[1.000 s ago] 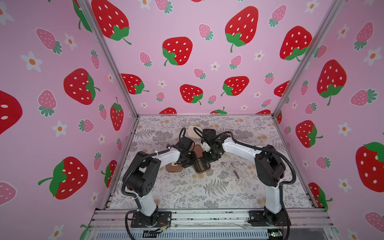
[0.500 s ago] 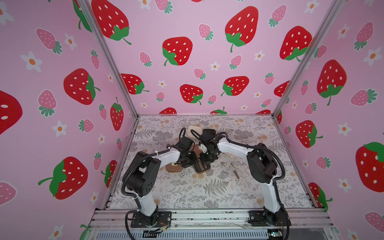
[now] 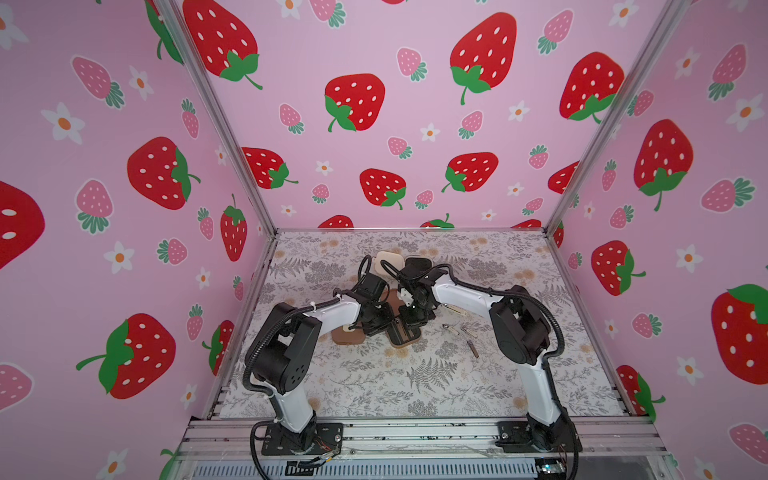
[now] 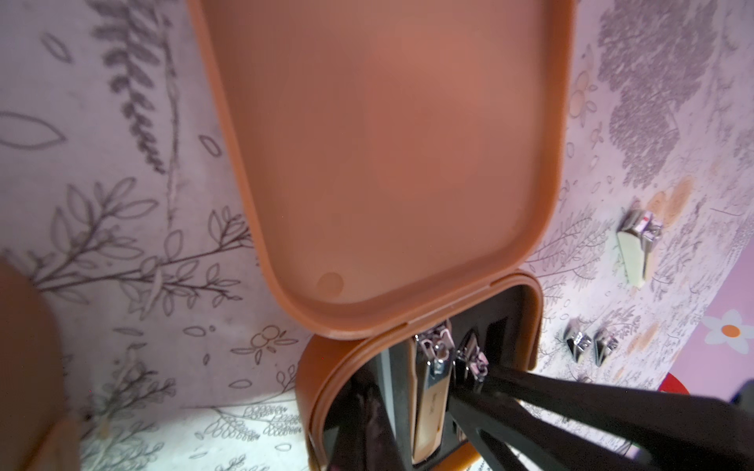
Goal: Organize nail clipper sets
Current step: Place the nail clipper in the storage box.
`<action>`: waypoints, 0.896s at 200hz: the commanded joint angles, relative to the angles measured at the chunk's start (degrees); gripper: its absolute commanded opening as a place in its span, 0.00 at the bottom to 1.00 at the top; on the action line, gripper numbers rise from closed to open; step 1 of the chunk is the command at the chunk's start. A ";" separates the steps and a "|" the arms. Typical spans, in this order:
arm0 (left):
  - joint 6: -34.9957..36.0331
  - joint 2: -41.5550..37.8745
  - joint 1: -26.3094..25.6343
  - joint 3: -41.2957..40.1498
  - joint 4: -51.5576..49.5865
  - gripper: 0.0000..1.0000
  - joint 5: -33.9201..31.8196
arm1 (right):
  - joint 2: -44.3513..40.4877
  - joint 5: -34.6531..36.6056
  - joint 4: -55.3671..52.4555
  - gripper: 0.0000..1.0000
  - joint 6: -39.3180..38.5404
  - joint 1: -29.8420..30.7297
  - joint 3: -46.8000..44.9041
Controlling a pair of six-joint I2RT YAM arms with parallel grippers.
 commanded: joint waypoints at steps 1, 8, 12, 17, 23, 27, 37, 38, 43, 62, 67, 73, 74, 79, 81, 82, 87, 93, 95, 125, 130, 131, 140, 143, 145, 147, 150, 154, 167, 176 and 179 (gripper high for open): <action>-0.30 0.33 -0.38 -1.03 -1.58 0.00 0.71 | 2.38 2.13 -0.40 0.08 1.01 0.27 1.31; -0.21 0.38 -0.38 -1.03 -1.57 0.00 0.75 | 2.52 2.54 -0.53 0.07 1.16 0.27 1.33; -0.19 0.39 -0.38 -1.03 -1.59 0.00 0.72 | 2.60 2.77 -0.48 0.07 1.27 0.27 1.31; -0.19 0.39 -0.38 -1.03 -1.52 0.00 0.75 | 2.62 3.07 -0.46 0.08 1.42 0.27 1.23; -0.19 0.39 -0.38 -0.94 -1.59 0.00 0.70 | 2.61 3.50 -0.41 0.07 1.55 0.27 1.13; -0.20 0.44 -0.38 -0.94 -1.54 0.00 0.75 | 2.60 3.85 -0.38 0.07 1.65 0.27 1.05; -0.19 0.48 -0.38 -0.94 -1.59 0.00 0.76 | 2.54 4.68 -0.37 0.07 2.04 0.27 0.79; -0.19 0.48 -0.38 -0.94 -1.59 0.00 0.80 | 2.50 4.77 -0.34 0.07 2.06 0.27 0.78; -0.19 0.55 -0.38 -0.87 -1.53 0.00 0.85 | 2.55 5.33 -0.26 0.07 2.21 0.28 0.63; -0.20 0.68 -0.38 -0.85 -1.38 0.00 0.94 | 2.50 7.19 -0.06 0.07 2.66 0.27 0.09; -0.15 0.74 -0.38 -0.85 -1.42 0.00 0.98 | 2.47 7.79 -0.10 0.07 2.74 0.27 -0.09; -0.11 0.74 -0.38 -0.85 -1.42 0.00 1.00 | 2.55 8.58 -0.11 0.07 2.94 0.36 -0.25; -0.11 0.74 -0.38 -0.85 -1.38 0.00 0.97 | 2.55 8.70 -0.08 0.07 2.91 0.36 -0.27; -0.15 0.74 -0.38 -0.85 -1.38 0.00 1.09 | 2.63 9.40 -0.08 0.07 2.93 0.43 -0.28; -0.12 0.74 -0.38 -0.85 -1.37 0.00 1.11 | 2.71 9.71 1.00 0.07 3.00 0.44 -0.28; -0.11 0.74 -0.38 -0.85 -1.40 0.00 1.11 | 2.72 9.83 1.18 0.07 2.99 0.45 -0.28; -0.11 0.83 -0.38 -0.85 -1.42 0.00 1.01 | 2.93 10.42 1.42 0.07 3.00 0.53 -0.28; -0.04 0.83 -0.38 -0.92 -1.39 0.00 1.10 | 3.12 11.37 1.59 0.07 3.05 0.62 -0.28; -0.02 0.83 -0.38 -0.93 -1.42 0.00 1.11 | 3.16 11.65 1.61 0.07 3.05 0.69 -0.28; 0.03 1.09 -0.38 -0.96 -1.25 0.00 1.33 | 4.71 15.51 1.88 0.07 3.05 1.37 -0.36; 0.07 1.10 -0.38 -0.98 -1.24 0.00 1.35 | 5.06 15.87 1.96 0.07 3.12 1.41 -0.45; 0.07 1.10 -0.38 -1.00 -1.15 0.00 1.36 | 5.08 15.99 2.01 0.07 3.18 1.41 -0.50; 0.05 1.18 -0.38 -1.01 -1.16 0.00 1.45 | 5.61 16.74 2.29 0.07 3.26 1.55 -0.71; 0.04 1.18 -0.38 -0.98 -1.09 0.00 1.46 | 5.87 16.99 2.39 0.07 3.37 1.59 -0.79; 0.00 1.18 -0.38 -0.95 -1.08 0.00 1.51 | 6.04 17.17 2.40 0.07 3.40 1.66 -0.80; 0.05 1.18 -0.38 -0.94 -1.10 0.00 1.52 | 6.17 17.34 2.41 0.07 3.40 1.67 -0.80; 0.00 1.18 -0.38 -0.94 -1.10 0.00 1.56 | 6.36 17.56 2.41 0.07 3.36 1.74 -0.81; 0.04 1.18 -0.38 -0.94 -1.08 0.00 1.55 | 6.69 17.95 2.41 0.07 3.36 1.77 -0.88; 0.07 1.18 -0.38 -0.94 -1.11 0.00 1.54 | 7.76 19.45 2.47 0.07 3.49 1.94 -1.11; 0.13 1.18 -0.38 -0.94 -1.14 0.00 1.53 | 8.38 20.32 2.54 0.07 3.57 2.03 -1.36; 0.16 1.18 -0.38 -0.94 -1.16 0.00 1.55 | 8.54 20.52 2.64 0.07 3.56 2.03 -1.49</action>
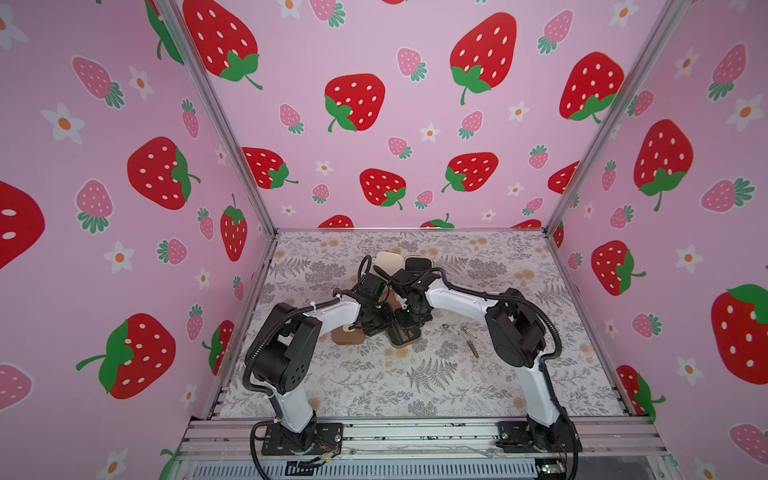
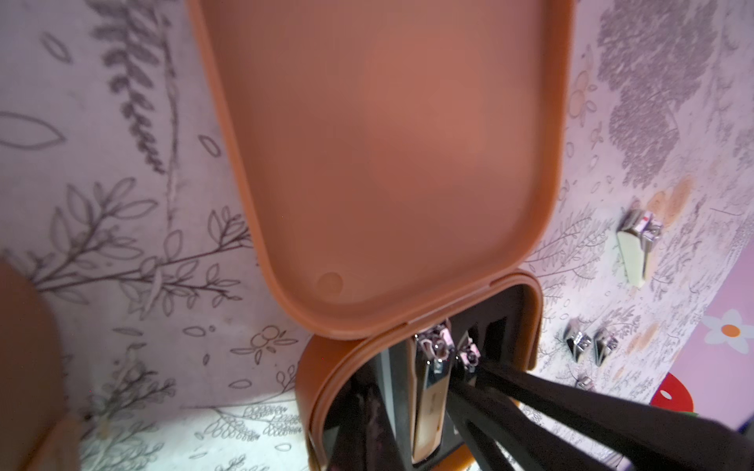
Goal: Organize nail clipper sets
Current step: Place the nail clipper in the storage box.
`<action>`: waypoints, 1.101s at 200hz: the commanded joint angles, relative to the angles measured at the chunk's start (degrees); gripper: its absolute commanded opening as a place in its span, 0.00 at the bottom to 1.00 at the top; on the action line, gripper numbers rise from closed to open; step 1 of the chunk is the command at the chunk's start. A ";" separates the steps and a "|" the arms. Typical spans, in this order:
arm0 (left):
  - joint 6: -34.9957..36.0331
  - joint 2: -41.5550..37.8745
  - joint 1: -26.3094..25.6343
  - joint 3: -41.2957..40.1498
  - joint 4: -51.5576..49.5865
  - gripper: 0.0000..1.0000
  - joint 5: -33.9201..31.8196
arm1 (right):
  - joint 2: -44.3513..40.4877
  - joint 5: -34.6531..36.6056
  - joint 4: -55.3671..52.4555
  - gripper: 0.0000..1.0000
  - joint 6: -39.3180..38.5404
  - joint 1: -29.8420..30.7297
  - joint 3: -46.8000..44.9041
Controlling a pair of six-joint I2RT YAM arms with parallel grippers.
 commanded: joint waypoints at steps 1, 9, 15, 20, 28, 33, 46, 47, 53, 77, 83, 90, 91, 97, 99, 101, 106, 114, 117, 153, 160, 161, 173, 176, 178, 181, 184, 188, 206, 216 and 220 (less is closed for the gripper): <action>0.14 1.18 -0.40 -0.94 -1.20 0.00 1.49 | 7.73 10.59 2.83 0.07 0.77 -0.77 -2.48; 0.13 1.18 -0.40 -0.94 -1.18 0.00 1.48 | 8.25 11.08 2.98 0.07 0.87 -0.77 -2.75; 0.14 1.21 -0.40 -0.94 -1.19 0.00 1.49 | 8.69 11.40 3.02 0.07 0.88 -0.77 -2.93; 0.14 1.27 -0.40 -0.94 -1.20 0.00 1.49 | 9.02 11.73 2.94 0.07 0.92 -0.81 -3.02; 0.09 1.27 -0.40 -0.94 -1.18 0.00 1.54 | 9.53 12.18 2.76 0.07 0.91 -0.77 -3.21; 0.05 1.35 -0.40 -0.94 -1.20 0.00 1.57 | 9.76 12.33 2.76 0.07 0.93 -0.77 -3.38; -0.02 1.36 -0.40 -0.87 -1.18 0.00 1.55 | 10.31 12.60 3.32 0.07 1.00 -0.77 -4.31; -0.03 1.36 -0.40 -0.86 -1.15 0.00 1.56 | 10.34 12.65 3.35 0.07 1.00 -0.77 -4.35; 0.03 1.36 -0.40 -0.85 -1.19 0.00 1.55 | 10.59 12.72 3.49 0.06 0.94 -0.77 -4.74; -0.02 1.31 -0.40 -0.85 -1.46 0.00 1.55 | 11.69 12.81 4.30 0.06 0.89 -0.77 -6.35; -0.01 1.27 -0.40 -0.85 -1.47 0.00 1.55 | 11.96 12.86 4.49 0.06 0.87 -0.77 -6.76; 0.10 1.27 -0.40 -0.86 -1.55 0.00 1.50 | 12.26 12.70 4.59 0.05 0.82 -0.78 -7.20; 0.07 1.27 -0.40 -0.85 -1.55 0.00 1.49 | 12.23 12.65 4.60 0.05 0.82 -0.77 -7.24; 0.01 1.23 -0.38 -0.93 -1.55 0.00 1.43 | 12.41 12.59 4.60 0.05 0.84 -0.77 -7.65; 0.04 1.19 -0.39 -0.94 -1.55 0.00 1.47 | 12.39 12.47 4.67 0.05 0.87 -0.77 -7.77; 0.05 1.19 -0.40 -0.94 -1.55 0.00 1.44 | 12.38 12.46 4.60 0.05 0.91 -0.77 -7.91; 0.04 1.18 -0.40 -1.02 -1.60 0.00 1.35 | 12.26 12.37 4.61 0.05 0.83 -0.77 -8.19; -0.03 1.10 -0.40 -1.10 -1.60 0.00 1.44 | 11.80 12.38 4.58 0.05 0.91 -0.77 -8.63; -0.04 1.10 -0.40 -1.11 -1.57 0.00 1.41 | 11.58 12.31 4.58 0.06 0.86 -0.77 -8.75; -0.18 1.09 -0.40 -1.29 -1.62 0.00 1.29 | 8.00 10.68 2.82 0.17 0.00 -0.77 -7.28; -0.19 1.14 -0.40 -1.22 -1.71 0.00 1.26 | 7.15 10.33 2.23 0.19 -0.31 -0.77 -6.54; -0.20 1.16 -0.40 -1.21 -1.68 0.00 1.29 | 7.04 10.28 2.14 0.20 -0.31 -0.77 -6.47; -0.13 1.18 -0.40 -1.20 -1.68 0.00 1.29 | 5.68 9.75 1.09 0.23 -0.80 -0.77 -4.94; -0.13 1.25 -0.40 -1.20 -1.69 0.00 1.31 | 5.27 9.70 0.77 0.24 -0.95 -0.77 -4.53; -0.15 1.27 -0.40 -1.20 -1.68 0.00 1.31 | 4.98 9.64 0.61 0.24 -1.00 -0.77 -4.26; -0.18 1.27 -0.40 -1.16 -1.66 0.00 1.31 | 4.68 9.55 0.57 0.25 -1.17 -0.77 -3.88; -0.14 1.27 -0.40 -1.16 -1.77 0.00 1.31 | 4.27 9.45 0.56 0.25 -1.32 -0.77 -3.56; -0.13 1.27 -0.40 -1.13 -1.80 0.00 1.31 | 3.77 9.34 -0.05 0.26 -1.48 -0.77 -2.95; -0.06 1.27 -0.40 -1.11 -1.94 0.00 1.24 | 1.55 8.62 -1.80 0.29 -2.31 -0.77 -0.80; -0.08 1.11 -0.40 -1.18 -2.03 0.00 1.18 | 0.28 7.94 -2.20 0.31 -2.73 -0.77 0.27; -0.05 1.10 -0.40 -1.19 -2.07 0.00 1.22 | -0.24 7.69 -2.28 0.31 -2.77 -0.77 0.61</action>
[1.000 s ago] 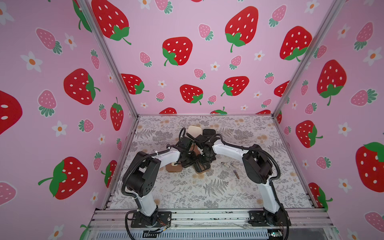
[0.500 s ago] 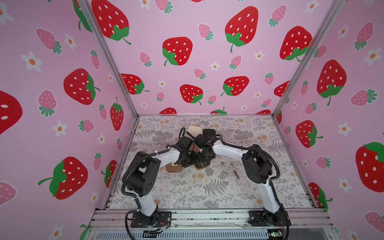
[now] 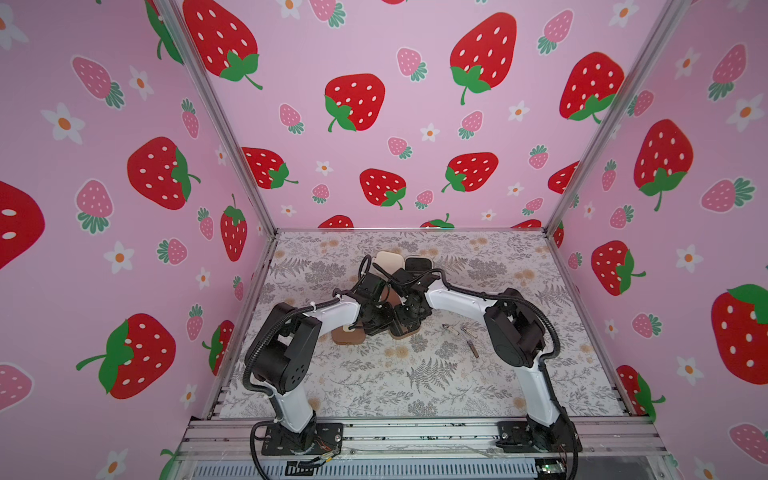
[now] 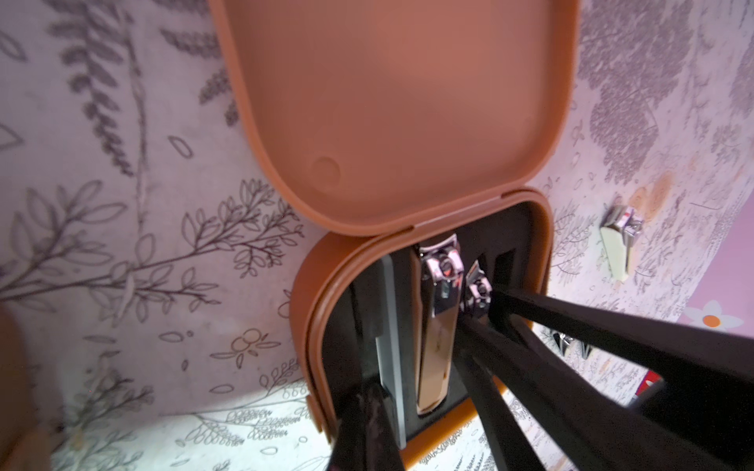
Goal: Organize nail clipper sets
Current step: Place the nail clipper in the storage box.
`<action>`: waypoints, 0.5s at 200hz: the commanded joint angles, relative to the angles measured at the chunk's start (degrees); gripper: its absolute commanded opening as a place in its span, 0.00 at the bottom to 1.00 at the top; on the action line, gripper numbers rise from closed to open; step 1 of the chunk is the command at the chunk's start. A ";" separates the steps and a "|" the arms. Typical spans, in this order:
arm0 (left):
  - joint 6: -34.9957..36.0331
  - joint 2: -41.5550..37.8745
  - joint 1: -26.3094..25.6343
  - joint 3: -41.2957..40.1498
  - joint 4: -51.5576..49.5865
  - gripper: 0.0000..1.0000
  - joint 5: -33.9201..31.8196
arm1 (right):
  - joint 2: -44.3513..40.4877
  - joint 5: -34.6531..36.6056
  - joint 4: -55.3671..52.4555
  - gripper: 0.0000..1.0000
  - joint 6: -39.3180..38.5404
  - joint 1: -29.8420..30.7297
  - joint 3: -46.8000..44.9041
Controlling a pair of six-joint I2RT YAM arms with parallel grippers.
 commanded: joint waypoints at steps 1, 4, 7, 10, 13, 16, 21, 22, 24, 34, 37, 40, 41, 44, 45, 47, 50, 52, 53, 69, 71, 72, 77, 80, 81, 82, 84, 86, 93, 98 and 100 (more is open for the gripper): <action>-0.04 1.10 -0.49 -1.00 -3.21 0.00 -0.18 | -0.04 0.63 -7.14 0.31 -1.07 -0.66 1.32; -0.07 1.02 -0.49 -1.05 -3.29 0.00 -0.20 | -0.32 0.40 -7.15 0.31 -1.11 -0.66 1.63; -0.04 0.96 -0.49 -1.01 -3.37 0.00 -0.22 | -0.71 0.17 -7.20 0.31 -1.18 -0.66 1.85; -0.03 0.93 -0.49 -1.00 -3.34 0.00 -0.22 | -1.03 -0.09 -7.29 0.31 -1.27 -0.66 2.16; 0.04 0.92 -0.49 -1.00 -3.31 0.00 -0.29 | -1.36 -0.30 -7.31 0.32 -1.30 -0.66 2.35; 0.05 0.84 -0.49 -1.00 -3.44 0.00 -0.33 | -1.71 -0.54 -7.43 0.32 -1.38 -0.66 2.60; 0.02 0.75 -0.49 -1.00 -3.46 0.00 -0.35 | -2.25 -0.92 -7.48 0.32 -1.44 -0.66 3.04; -0.01 0.75 -0.49 -1.00 -3.47 0.00 -0.37 | -2.38 -0.98 -7.50 0.32 -1.50 -0.66 3.09; 0.01 0.75 -0.49 -1.00 -3.48 0.00 -0.39 | -2.55 -1.14 -7.54 0.32 -1.50 -0.66 3.23; 0.01 0.66 -0.49 -1.01 -3.56 0.00 -0.40 | -3.61 -1.93 -7.61 0.32 -1.59 -0.66 3.65; 0.04 0.59 -0.49 -1.00 -3.61 0.00 -0.46 | -3.84 -2.15 -7.63 0.32 -1.62 -0.66 3.73; 0.03 0.57 -0.49 -1.00 -3.60 0.00 -0.40 | -4.22 -2.35 -7.63 0.32 -1.63 -0.66 3.82; 0.04 0.57 -0.49 -1.00 -3.63 0.00 -0.40 | -4.29 -2.45 -7.62 0.32 -1.59 -0.66 3.83; 0.04 0.57 -0.49 -1.00 -3.64 0.00 -0.40 | -4.55 -2.65 -7.64 0.32 -1.61 -0.66 3.83; 0.04 0.52 -0.49 -1.00 -3.65 0.00 -0.40 | -4.68 -2.73 -7.63 0.32 -1.58 -0.66 3.83; 0.03 0.51 -0.49 -1.00 -3.63 0.00 -0.35 | -4.95 -2.90 -7.66 0.32 -1.58 -0.66 3.83; -0.02 0.48 -0.49 -1.00 -3.70 0.00 -0.43 | -5.17 -3.08 -7.65 0.32 -1.60 -0.66 3.79; 0.03 0.48 -0.49 -1.00 -3.73 0.00 -0.41 | -5.36 -3.20 -7.62 0.31 -1.63 -0.66 3.76; 0.00 0.48 -0.49 -1.00 -3.74 0.00 -0.40 | -5.43 -3.27 -7.57 0.31 -1.64 -0.66 3.75; 0.13 0.57 -0.49 -0.78 -3.83 0.00 -0.44 | -6.72 -4.18 -7.58 0.31 -1.65 -0.66 3.41; 0.14 0.57 -0.49 -0.75 -3.83 0.00 -0.41 | -6.78 -4.27 -7.64 0.31 -1.64 -0.66 3.33; 0.14 0.61 -0.49 -0.75 -3.79 0.00 -0.40 | -6.80 -4.33 -7.63 0.31 -1.64 -0.66 3.27; 0.13 0.65 -0.49 -0.66 -3.87 0.00 -0.46 | -7.20 -4.46 -7.46 0.31 -1.64 -0.66 3.07; 0.18 0.72 -0.49 -0.65 -3.85 0.00 -0.42 | -7.32 -4.47 -7.48 0.31 -1.66 -0.66 2.94; 0.20 0.73 -0.49 -0.61 -3.84 0.00 -0.41 | -7.38 -4.52 -7.46 0.31 -1.65 -0.66 2.90; 0.21 0.74 -0.49 -0.59 -3.84 0.00 -0.40 | -7.41 -4.54 -7.44 0.31 -1.69 -0.66 2.84; 0.18 0.72 -0.49 -0.57 -3.86 0.00 -0.33 | -7.50 -4.51 -7.48 0.31 -1.72 -0.66 2.75; 0.15 0.74 -0.49 -0.54 -3.88 0.00 -0.31 | -7.58 -4.53 -7.44 0.31 -1.62 -0.70 2.64; 0.19 0.90 -0.49 -0.40 -3.90 0.00 -0.24 | -7.77 -4.40 -7.63 0.31 -1.35 -0.66 2.28; 0.18 0.98 -0.49 -0.31 -3.90 0.00 -0.22 | -7.86 -4.12 -7.94 0.31 -1.34 -0.66 2.02; 0.17 1.00 -0.49 -0.30 -3.92 0.00 -0.09 | -7.85 -3.95 -8.09 0.32 -1.30 -0.66 1.95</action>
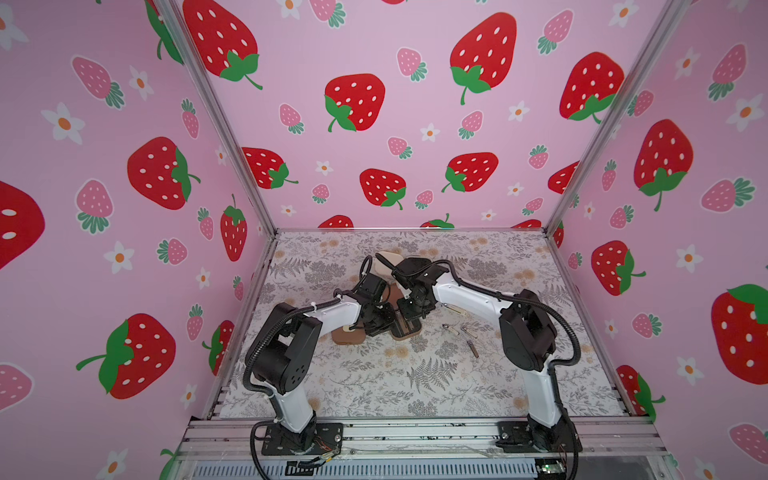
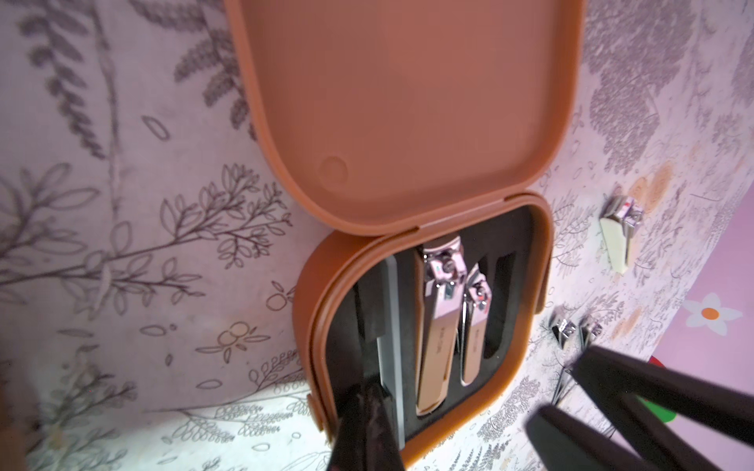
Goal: Organize nail clipper sets
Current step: Place the nail clipper in the storage box.
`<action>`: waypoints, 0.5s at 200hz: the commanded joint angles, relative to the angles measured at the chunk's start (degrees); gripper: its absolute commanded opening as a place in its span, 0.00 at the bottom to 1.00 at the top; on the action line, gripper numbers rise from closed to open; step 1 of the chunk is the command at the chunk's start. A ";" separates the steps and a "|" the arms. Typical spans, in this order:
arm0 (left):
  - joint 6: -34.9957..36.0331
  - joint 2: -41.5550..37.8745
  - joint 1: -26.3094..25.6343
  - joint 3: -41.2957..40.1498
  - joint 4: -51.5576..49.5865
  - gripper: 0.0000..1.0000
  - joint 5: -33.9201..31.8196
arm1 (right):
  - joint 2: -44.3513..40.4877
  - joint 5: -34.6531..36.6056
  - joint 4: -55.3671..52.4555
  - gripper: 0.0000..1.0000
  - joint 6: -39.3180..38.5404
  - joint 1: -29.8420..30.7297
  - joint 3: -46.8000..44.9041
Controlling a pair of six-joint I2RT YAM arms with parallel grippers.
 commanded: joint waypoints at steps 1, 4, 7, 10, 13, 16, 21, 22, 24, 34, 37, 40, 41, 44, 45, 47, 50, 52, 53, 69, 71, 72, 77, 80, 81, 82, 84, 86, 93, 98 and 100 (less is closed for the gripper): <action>0.18 1.00 -0.11 -0.30 -3.79 0.00 -0.50 | -1.90 -0.38 -2.52 0.32 -0.03 -0.16 -0.17; 0.19 1.01 -0.11 -0.24 -3.76 0.00 -0.46 | -1.77 -0.21 -2.63 0.32 -0.03 -0.16 -0.34; 0.20 1.08 -0.11 -0.22 -3.79 0.00 -0.50 | -1.77 0.05 -2.85 0.32 -0.03 -0.16 -0.49; 0.19 1.09 -0.11 -0.21 -3.80 0.00 -0.48 | -1.71 0.29 -3.07 0.33 0.05 -0.16 -0.69; 0.18 1.10 -0.11 -0.14 -3.79 0.00 -0.41 | -1.71 0.54 -3.19 0.34 0.14 -0.16 -0.86; 0.20 1.10 -0.11 -0.13 -3.87 0.00 -0.42 | -1.61 0.74 -3.36 0.35 0.15 -0.16 -1.04; 0.19 1.10 -0.11 -0.13 -3.87 0.00 -0.48 | -1.53 0.93 -3.53 0.37 0.24 -0.16 -1.42; 0.20 1.10 -0.11 -0.08 -3.88 0.00 -0.48 | -1.50 0.95 -3.45 0.37 0.24 -0.16 -1.51; 0.20 1.10 -0.11 -0.05 -3.86 0.00 -0.48 | -1.48 0.93 -3.61 0.38 0.24 -0.16 -1.65; 0.18 1.10 -0.11 0.00 -3.93 0.00 -0.40 | -1.13 1.01 -3.55 0.41 0.24 -0.24 -2.29; 0.23 1.05 -0.11 0.03 -3.97 0.00 -0.41 | -1.00 0.98 -3.57 0.42 0.24 -0.24 -2.57; 0.27 1.01 -0.11 0.03 -4.03 0.00 -0.45 | -0.93 0.89 -3.60 0.42 0.26 -0.24 -2.77; 0.28 1.01 -0.11 0.04 -4.04 0.00 -0.42 | -0.85 0.89 -3.57 0.43 0.25 -0.24 -2.85; 0.26 1.01 -0.11 0.03 -3.98 0.00 -0.45 | -0.71 0.82 -3.55 0.44 0.22 -0.24 -3.03; 0.27 1.01 -0.11 0.04 -3.97 0.00 -0.47 | -0.74 0.81 -3.55 0.44 0.23 -0.24 -3.11; 0.29 1.01 -0.11 0.03 -4.03 0.00 -0.46 | -0.70 0.74 -3.60 0.44 0.24 -0.24 -3.21; 0.28 0.96 -0.11 0.05 -4.03 0.00 -0.50 | -0.55 0.67 -3.60 0.46 0.23 -0.30 -3.39; 0.29 0.89 -0.11 0.05 -4.00 0.00 -0.49 | -0.47 0.66 -3.61 0.47 0.24 -0.32 -3.48; 0.29 0.90 -0.11 0.05 -4.03 0.00 -0.53 | -0.44 0.64 -3.62 0.48 0.24 -0.33 -3.51; 0.27 0.84 -0.11 -0.03 -4.10 0.00 -0.50 | 0.02 0.36 -3.49 0.49 0.33 -0.33 -4.36; 0.29 0.83 -0.11 -0.04 -4.13 0.00 -0.49 | 0.04 0.38 -3.45 0.49 0.35 -0.40 -4.45; 0.24 0.83 -0.11 -0.04 -4.14 0.00 -0.48 | 0.08 0.37 -3.54 0.49 0.38 -0.41 -4.52; 0.28 0.83 -0.11 -0.08 -4.06 0.00 -0.48 | 0.19 0.41 -3.32 0.49 0.50 -0.42 -4.79; 0.27 0.79 -0.11 -0.12 -4.09 0.00 -0.49 | 0.21 0.38 -3.24 0.49 0.52 -0.42 -4.96; 0.28 0.81 -0.11 -0.12 -4.07 0.00 -0.53 | 0.20 0.37 -3.17 0.49 0.55 -0.42 -5.00; 0.29 0.82 -0.11 -0.12 -4.06 0.00 -0.55 | 0.20 0.37 -3.14 0.49 0.57 -0.42 -5.06; 0.20 0.76 -0.11 -0.12 -4.12 0.00 -0.54 | 0.20 0.36 -3.10 0.49 0.54 -0.42 -5.15; 0.27 0.77 -0.11 -0.13 -4.09 0.00 -0.61 | 0.20 0.36 -3.04 0.49 0.58 -0.42 -5.26; 0.29 0.82 -0.11 -0.13 -4.08 0.00 -0.57 | 0.37 0.36 -2.88 0.49 0.65 -0.50 -5.53; 0.25 0.83 -0.11 -0.13 -4.12 0.00 -0.57 | 0.46 0.36 -2.87 0.49 0.67 -0.51 -5.64; 0.26 0.83 -0.11 -0.13 -4.09 0.00 -0.53 | 0.46 0.36 -2.77 0.49 0.66 -0.51 -5.69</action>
